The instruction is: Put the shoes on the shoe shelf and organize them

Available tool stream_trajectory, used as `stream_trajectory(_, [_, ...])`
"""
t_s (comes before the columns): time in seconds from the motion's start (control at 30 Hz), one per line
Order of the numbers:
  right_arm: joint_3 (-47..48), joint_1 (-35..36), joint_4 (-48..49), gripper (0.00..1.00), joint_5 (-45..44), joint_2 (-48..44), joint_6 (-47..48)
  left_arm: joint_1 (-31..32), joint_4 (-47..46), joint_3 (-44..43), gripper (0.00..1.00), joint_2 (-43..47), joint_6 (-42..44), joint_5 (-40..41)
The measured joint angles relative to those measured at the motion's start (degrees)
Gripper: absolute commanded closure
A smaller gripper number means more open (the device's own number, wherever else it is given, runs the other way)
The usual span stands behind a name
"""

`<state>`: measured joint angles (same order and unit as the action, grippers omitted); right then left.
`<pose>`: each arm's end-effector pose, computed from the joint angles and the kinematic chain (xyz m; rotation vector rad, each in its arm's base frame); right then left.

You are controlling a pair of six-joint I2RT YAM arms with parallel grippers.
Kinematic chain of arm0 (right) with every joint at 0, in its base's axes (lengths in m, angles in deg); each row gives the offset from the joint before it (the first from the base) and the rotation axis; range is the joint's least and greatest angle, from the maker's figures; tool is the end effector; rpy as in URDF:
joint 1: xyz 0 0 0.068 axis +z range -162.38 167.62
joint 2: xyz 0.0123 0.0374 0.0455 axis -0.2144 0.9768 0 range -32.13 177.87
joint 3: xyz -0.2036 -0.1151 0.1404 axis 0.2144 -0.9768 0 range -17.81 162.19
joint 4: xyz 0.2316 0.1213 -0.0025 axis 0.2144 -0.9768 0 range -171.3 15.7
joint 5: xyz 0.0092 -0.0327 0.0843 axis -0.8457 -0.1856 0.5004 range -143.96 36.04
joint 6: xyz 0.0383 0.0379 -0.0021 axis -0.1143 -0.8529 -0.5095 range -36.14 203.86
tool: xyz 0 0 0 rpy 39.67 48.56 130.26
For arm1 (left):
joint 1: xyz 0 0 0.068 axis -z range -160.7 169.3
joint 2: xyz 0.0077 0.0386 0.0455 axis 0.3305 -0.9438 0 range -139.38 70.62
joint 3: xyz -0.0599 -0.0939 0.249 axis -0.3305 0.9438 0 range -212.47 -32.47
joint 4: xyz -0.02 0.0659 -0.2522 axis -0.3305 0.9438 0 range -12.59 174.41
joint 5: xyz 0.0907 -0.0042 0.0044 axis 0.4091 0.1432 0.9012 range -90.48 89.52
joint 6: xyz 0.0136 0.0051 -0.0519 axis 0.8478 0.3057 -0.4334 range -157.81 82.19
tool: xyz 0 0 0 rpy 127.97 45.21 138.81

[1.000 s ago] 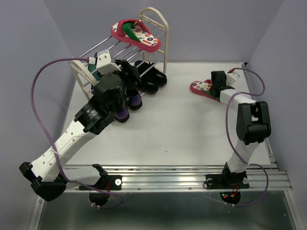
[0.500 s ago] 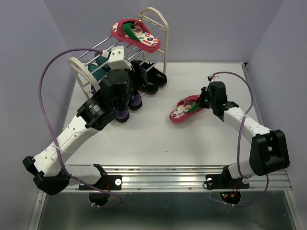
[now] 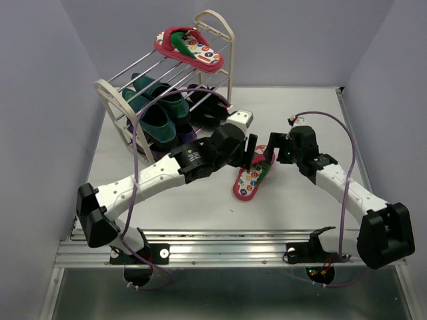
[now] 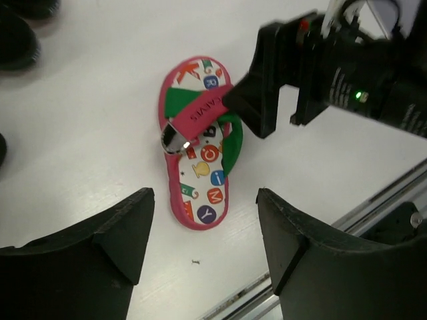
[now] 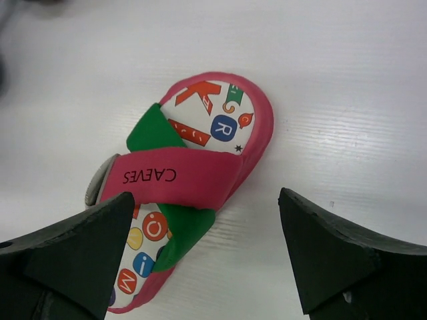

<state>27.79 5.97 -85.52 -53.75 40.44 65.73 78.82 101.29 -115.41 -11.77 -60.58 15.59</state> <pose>0.2587 0.0860 0.2399 -0.0065 2.2606 0.3473 0.1752 -0.2784 0.3946 0.4573 1.9688 -0.6570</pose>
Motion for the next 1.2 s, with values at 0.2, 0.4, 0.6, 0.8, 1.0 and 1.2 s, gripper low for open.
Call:
stream_trajectory(0.2, [3.4, -0.8, -2.6, 0.03, -11.4, -6.0, -3.9, 0.8, -0.2, 1.7, 0.13, -5.6, 0.5, -3.8])
stream_trajectory(0.4, [5.6, -4.6, -4.9, 0.03, -20.1, -10.0, -6.9, 0.8, -2.1, 1.8, 0.12, -14.1, 2.9, -3.5])
stream_trajectory(0.6, [5.6, -5.2, -6.5, 0.02, -23.6, -13.6, -7.6, 0.8, -4.4, 3.5, 0.13, -22.3, 5.9, -1.0])
stream_trajectory(0.8, [5.6, -5.2, -6.8, 0.02, -24.1, -13.6, -7.7, 0.8, -7.8, 3.6, 0.19, -25.3, 8.7, 2.1])
stream_trajectory(1.0, [5.6, -5.2, -6.9, 0.02, -24.1, -12.9, -8.3, 0.5, -9.7, 1.9, 0.23, -28.9, 11.7, 4.8])
stream_trajectory(1.2, [5.6, -5.2, -7.4, 0.02, -24.0, -12.9, -8.7, -0.1, -11.0, 0.6, 0.3, -31.4, 13.4, 6.4])
